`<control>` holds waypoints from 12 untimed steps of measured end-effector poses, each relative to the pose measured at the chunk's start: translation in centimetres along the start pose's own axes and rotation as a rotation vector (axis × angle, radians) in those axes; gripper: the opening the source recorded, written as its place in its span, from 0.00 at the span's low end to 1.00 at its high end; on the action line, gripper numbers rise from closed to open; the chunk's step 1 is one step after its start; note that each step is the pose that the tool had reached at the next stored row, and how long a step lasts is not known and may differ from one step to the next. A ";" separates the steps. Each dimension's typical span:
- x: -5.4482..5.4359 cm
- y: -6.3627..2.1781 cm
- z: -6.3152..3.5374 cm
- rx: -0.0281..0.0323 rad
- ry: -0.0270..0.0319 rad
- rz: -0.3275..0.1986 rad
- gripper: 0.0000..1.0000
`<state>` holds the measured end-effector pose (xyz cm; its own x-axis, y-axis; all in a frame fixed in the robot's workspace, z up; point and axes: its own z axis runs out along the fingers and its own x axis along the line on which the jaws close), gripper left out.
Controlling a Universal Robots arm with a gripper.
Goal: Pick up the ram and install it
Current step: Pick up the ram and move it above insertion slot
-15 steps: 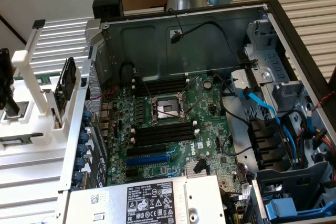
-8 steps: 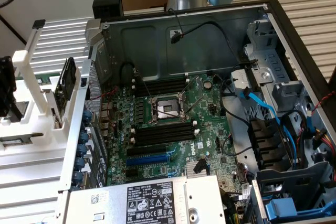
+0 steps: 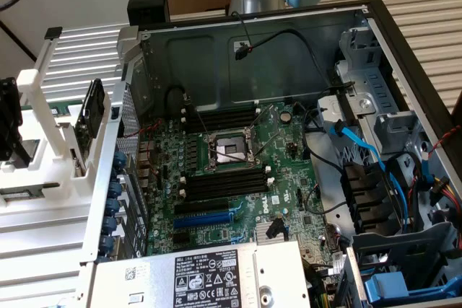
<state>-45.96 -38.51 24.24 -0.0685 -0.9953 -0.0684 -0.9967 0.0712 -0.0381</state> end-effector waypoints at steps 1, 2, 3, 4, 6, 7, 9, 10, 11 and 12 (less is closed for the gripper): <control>0.0 0.00 0.00 -0.0001 0.0001 0.000 0.10; 0.0 0.00 0.02 0.0000 0.0000 0.000 0.11; 0.0 0.01 0.11 -0.0001 0.0000 0.000 0.18; 0.0 0.01 0.12 0.0001 0.0000 0.000 0.18; 0.0 0.05 0.19 0.0003 0.0000 0.000 0.18; 0.0 0.06 0.19 0.0002 0.0001 0.000 0.20; 0.0 0.08 0.19 0.0000 0.0002 0.000 0.20; 0.0 0.08 0.20 0.0000 0.0002 0.000 0.26; 0.0 0.09 0.22 0.0001 0.0002 0.000 0.26; 0.0 0.10 0.23 0.0001 0.0002 0.000 0.26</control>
<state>-46.05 -38.52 24.00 -0.0684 -0.9953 -0.0682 -0.9967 0.0711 -0.0382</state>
